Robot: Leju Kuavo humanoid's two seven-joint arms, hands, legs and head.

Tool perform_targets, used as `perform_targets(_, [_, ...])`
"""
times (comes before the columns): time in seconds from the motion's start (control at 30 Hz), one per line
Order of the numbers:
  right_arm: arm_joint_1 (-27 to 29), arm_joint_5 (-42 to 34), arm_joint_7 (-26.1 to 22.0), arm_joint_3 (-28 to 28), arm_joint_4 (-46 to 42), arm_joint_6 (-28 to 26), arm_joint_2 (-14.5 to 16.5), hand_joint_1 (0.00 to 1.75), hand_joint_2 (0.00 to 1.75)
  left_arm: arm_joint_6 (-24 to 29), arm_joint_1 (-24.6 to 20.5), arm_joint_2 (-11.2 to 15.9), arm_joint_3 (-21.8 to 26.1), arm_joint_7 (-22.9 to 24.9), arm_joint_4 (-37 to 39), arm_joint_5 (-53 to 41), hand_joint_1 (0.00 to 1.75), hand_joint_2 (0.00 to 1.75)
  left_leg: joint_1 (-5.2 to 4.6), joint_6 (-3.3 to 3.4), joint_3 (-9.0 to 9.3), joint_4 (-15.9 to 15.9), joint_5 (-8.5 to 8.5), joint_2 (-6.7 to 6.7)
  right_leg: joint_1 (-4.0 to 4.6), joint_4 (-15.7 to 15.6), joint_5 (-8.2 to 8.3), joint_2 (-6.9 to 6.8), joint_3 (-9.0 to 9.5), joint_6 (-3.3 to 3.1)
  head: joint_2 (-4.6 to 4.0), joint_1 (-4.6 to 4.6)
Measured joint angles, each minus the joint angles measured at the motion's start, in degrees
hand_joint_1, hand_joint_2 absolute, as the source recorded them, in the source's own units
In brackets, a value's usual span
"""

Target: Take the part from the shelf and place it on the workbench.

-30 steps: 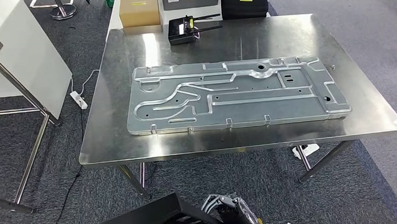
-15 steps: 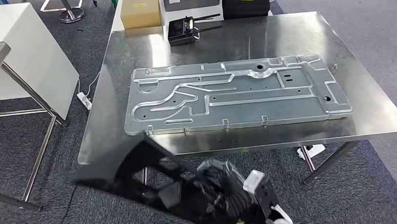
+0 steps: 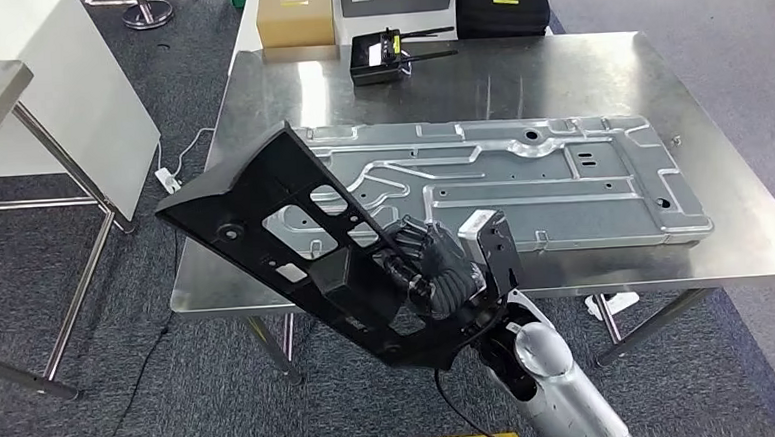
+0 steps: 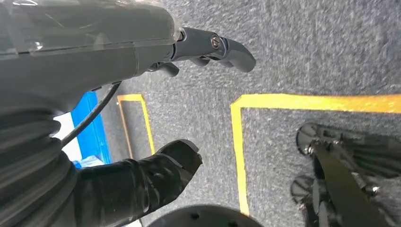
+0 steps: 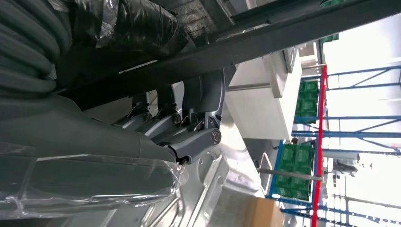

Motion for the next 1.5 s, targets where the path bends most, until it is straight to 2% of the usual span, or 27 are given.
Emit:
perform_targets(0.07, [-0.2, -0.5, 0.2, 0.0, 0.5, -0.3, 0.0, 1.75, 1.75, 0.0, 0.0, 0.0, -0.1, 0.0, 0.0, 0.0, 0.0, 1.75, -0.09, 0.31, -0.05, 0.0, -0.07, -0.03, -0.03, 7.6, -2.91, 0.16, -4.01, 0.21, 0.0, 0.0])
perform_targets(0.1, [-0.6, -1.2, 0.6, -0.1, 0.9, -0.7, 0.0, 1.75, 1.75, 0.0, 0.0, 0.1, -0.2, 0.0, 0.0, 0.0, 0.0, 1.75, -0.14, 0.36, -0.04, 0.0, -0.1, -0.07, -0.05, 10.0, -3.22, 0.21, -5.43, 0.23, 0.0, 0.0])
perform_targets(0.13, [-1.4, -2.2, 1.2, -0.2, 1.4, -1.4, 0.0, 1.75, 1.75, 0.0, 0.0, 0.1, -0.3, 0.0, 0.0, -0.1, 0.0, 1.75, -0.18, 0.38, -0.03, 0.0, -0.12, -0.11, -0.05, 10.3, -2.44, 0.25, -5.92, 0.16, 0.0, 0.0])
perform_targets(0.17, [-2.9, -3.3, 2.0, -0.4, 2.0, -2.2, 0.0, 1.75, 1.75, 0.0, 0.0, 0.1, -0.5, -0.1, 0.0, -0.1, 0.0, 1.75, -0.21, 0.37, -0.01, 0.1, -0.13, -0.15, -0.05, 8.3, -0.62, 0.28, -5.25, -0.01, 0.0, 0.0])
perform_targets(0.23, [-7.2, -5.0, 3.6, -1.1, 3.4, -3.9, 0.0, 1.75, 1.75, -0.1, -0.2, 0.1, -1.0, -0.2, 0.0, -0.3, 0.0, 1.75, -0.36, 0.24, -0.04, 0.2, -0.18, -0.18, 0.12, 0.5, 3.53, 0.45, -1.93, -0.6, 0.0, 0.0])
perform_targets(0.27, [-9.7, -5.4, 4.3, -1.6, 4.2, -4.7, 0.0, 1.75, 1.75, -0.1, -0.2, 0.1, -1.2, -0.3, 0.0, -0.3, 0.0, 1.75, -0.46, 0.06, -0.14, 0.2, -0.18, -0.19, 0.25, -2.8, 4.73, 0.54, -0.5, -0.86, 0.0, -0.01])
perform_targets(0.33, [-14.5, -5.5, 5.6, -2.6, 5.9, -6.7, 0.0, 1.75, 1.75, -0.1, -0.3, 0.2, -1.5, -0.4, 0.0, -0.4, 0.0, 1.75, -0.56, -0.5, -0.38, 0.2, -0.07, -0.18, 0.58, -5.6, 5.15, 0.67, 0.63, -1.21, 0.0, -0.02])
perform_targets(0.43, [-19.7, -4.5, 7.1, -3.5, 8.2, -9.5, 0.2, 1.75, 1.75, -0.1, -0.3, 0.3, -2.3, -0.4, 0.0, -0.6, 0.0, 1.75, -0.47, -1.36, -0.75, 0.8, -0.54, -0.15, 0.28, -6.5, 5.56, 0.52, 0.84, -1.95, 0.0, -0.03])
perform_targets(0.5, [-22.9, -3.5, 8.0, -3.9, 9.8, -11.3, 0.4, 1.75, 1.75, -0.2, -0.3, 0.4, -2.6, -0.4, 0.0, -0.6, 0.0, 1.75, -0.32, -1.84, -2.71, 5.0, -3.01, -0.1, 0.05, -6.9, 5.82, 0.38, 1.04, -2.57, 0.0, -0.04])
perform_targets(0.57, [-25.6, -2.9, 8.7, -4.1, 11.1, -12.4, 0.7, 1.75, 1.75, -0.2, -0.3, 0.4, -2.9, -0.5, 0.0, -0.7, 0.0, 1.75, -0.17, -2.27, -6.3, 12.4, -6.14, -0.07, 0.13, -6.9, 5.79, 0.33, 1.04, -2.84, 0.0, -0.04])
perform_targets(0.6, [-26.4, -2.8, 8.9, -4.2, 11.6, -12.6, 0.8, 1.75, 1.75, -0.2, -0.3, 0.4, -3.0, -0.4, 0.0, -0.7, 0.0, 1.75, -0.1, -2.46, -7.74, 15.1, -6.81, -0.06, 0.17, -6.9, 5.75, 0.31, 1.07, -2.87, 0.0, -0.03])
perform_targets(0.63, [-27.0, -2.6, 9.1, -4.2, 12.2, -12.9, 0.8, 1.75, 1.75, -0.2, -0.3, 0.4, -3.2, -0.4, 0.0, -0.7, 0.0, 1.75, -0.02, -2.61, -8.37, 16.0, -6.38, -0.04, 0.18, -6.8, 5.67, 0.3, 1.11, -2.86, 0.0, -0.04])
perform_targets(0.67, [-27.5, -2.3, 9.4, -4.3, 12.6, -13.3, 0.9, 1.75, 1.75, -0.2, -0.2, 0.5, -3.4, -0.4, 0.0, -0.7, 0.0, 1.75, 0.07, -2.71, -7.91, 14.6, -4.86, -0.03, 0.16, -6.7, 5.56, 0.31, 1.15, -2.79, 0.0, -0.04])
perform_targets(0.73, [-29.2, -1.4, 10.5, -4.3, 13.8, -14.7, 1.1, 1.75, 1.75, -0.2, -0.3, 0.6, -3.8, -0.4, 0.0, -0.7, 0.0, 1.75, 0.22, -2.74, -4.81, 7.4, -0.83, 0.09, 0.14, -6.2, 5.17, 0.36, 1.14, -2.44, 0.0, -0.03])
perform_targets(0.77, [-30.5, -1.0, 11.2, -4.3, 14.5, -15.5, 1.2, 1.75, 1.75, -0.2, -0.3, 0.6, -3.9, -0.4, 0.0, -0.7, 0.0, 1.75, 0.17, -2.6, -3.37, 4.1, 0.35, 0.11, 0.21, -5.8, 4.95, 0.4, 0.98, -2.2, 0.0, -0.03])
perform_targets(0.83, [-33.6, -0.3, 12.5, -4.3, 15.9, -16.7, 1.5, 1.75, 1.75, -0.2, -0.4, 0.7, -4.1, -0.4, 0.0, -0.6, 0.0, 1.75, -0.04, -2.07, -2.21, 1.2, 0.71, 0.09, 0.35, -5.4, 4.77, 0.44, 0.61, -1.65, 0.0, -0.02])
perform_targets(0.9, [-36.3, 0.5, 13.6, -4.3, 17.1, -17.5, 1.8, 1.75, 1.75, -0.2, -0.5, 0.7, -4.3, -0.4, 0.0, -0.6, 0.0, 1.75, -0.09, -1.38, -2.19, 0.9, 0.81, 0.01, 0.34, -5.4, 4.73, 0.42, 0.48, -1.1, 0.0, -0.03])
perform_targets(0.97, [-38.4, 1.6, 14.4, -4.3, 18.0, -18.3, 2.2, 1.75, 1.75, -0.2, -0.5, 0.7, -4.6, -0.4, 0.0, -0.5, 0.0, 1.75, 0.04, -0.66, -1.92, 0.5, 0.99, 0.0, 0.22, -3.7, 3.51, 0.45, -0.21, -0.58, 0.0, -0.02])
perform_targets(1.0, [-39.3, 2.3, 14.8, -4.3, 18.4, -18.6, 2.3, 1.75, 1.75, -0.2, -0.5, 0.7, -4.8, -0.4, 0.0, -0.4, 0.0, 1.75, 0.12, -0.36, -1.8, 0.3, 1.06, 0.01, 0.17, -1.6, 2.28, 0.49, -1.16, -0.38, 0.0, -0.01])
perform_targets(1.1, [-40.8, 5.9, 15.5, -4.2, 19.6, -20.5, 2.5, 1.75, 1.75, -0.2, -0.5, 0.7, -5.2, -0.4, 0.0, -0.3, 0.0, 1.75, 0.13, 0.02, -1.73, 0.3, 1.0, -0.01, 0.05, 9.1, -2.08, 0.51, -6.44, -0.11, 0.0, -0.01])
perform_targets(1.13, [-41.1, 8.1, 15.7, -4.2, 20.0, -21.6, 2.6, 1.75, 1.75, -0.2, -0.6, 0.8, -5.3, -0.4, 0.0, -0.3, 0.0, 1.75, 0.13, 0.05, -1.67, 0.3, 0.96, -0.07, -0.01, 11.0, -2.26, 0.51, -7.57, -0.1, 0.0, 0.0])
perform_targets(1.17, [-41.3, 10.7, 16.0, -4.1, 20.4, -22.8, 2.7, 1.75, 1.75, -0.2, -0.6, 0.8, -5.3, -0.4, 0.0, -0.2, 0.0, 1.75, 0.13, 0.04, -1.59, 0.4, 0.91, -0.14, -0.07, 10.4, -1.18, 0.51, -7.47, -0.16, 0.0, 0.0])
perform_targets(1.23, [-42.1, 18.8, 17.0, -3.6, 20.8, -26.0, 2.7, 1.75, 1.75, -0.3, -0.6, 0.8, -5.5, -0.4, 0.0, -0.2, 0.0, 1.75, 0.13, -0.14, -1.39, 0.4, 0.75, -0.31, -0.13, 3.6, 2.95, 0.51, -4.47, -0.51, 0.0, 0.01])
perform_targets(1.3, [-43.1, 31.6, 18.8, -2.4, 21.0, -30.0, 2.6, 1.75, 1.75, -0.3, -0.6, 0.7, -5.9, -0.4, 0.0, -0.2, 0.0, 1.75, -0.05, -0.56, -1.42, 0.6, 0.57, -0.44, 0.14, -3.3, 5.39, 0.55, -1.22, -0.9, 0.0, 0.0])
perform_targets(1.33, [-43.4, 38.4, 19.7, -1.6, 20.9, -31.6, 2.5, 1.75, 1.75, -0.4, -0.6, 0.7, -6.2, -0.4, 0.0, -0.3, 0.0, 1.75, -0.11, -0.82, -1.44, 0.6, 0.52, -0.47, 0.3, -5.0, 5.67, 0.61, -0.43, -1.05, 0.0, -0.01])
perform_targets(1.43, [-43.2, 57.3, 21.9, -0.5, 20.9, -33.2, 2.1, 1.75, 1.75, -0.4, -0.6, 0.7, -6.8, -0.4, 0.0, -0.6, 0.0, 1.75, -0.08, -1.72, -1.32, 0.4, 0.38, -0.42, 0.35, -5.8, 5.67, 0.77, -0.11, -1.71, 0.0, -0.02])
perform_targets(1.5, [-42.5, 73.6, 22.9, -0.3, 20.9, -33.7, 1.8, 1.75, 1.75, -0.5, -0.7, 0.7, -7.4, -0.4, 0.0, -0.8, 0.0, 1.75, 0.0, -2.2, -2.25, 2.7, -1.26, -0.24, 0.11, -6.4, 5.94, 0.72, 0.25, -2.42, 0.0, -0.04])
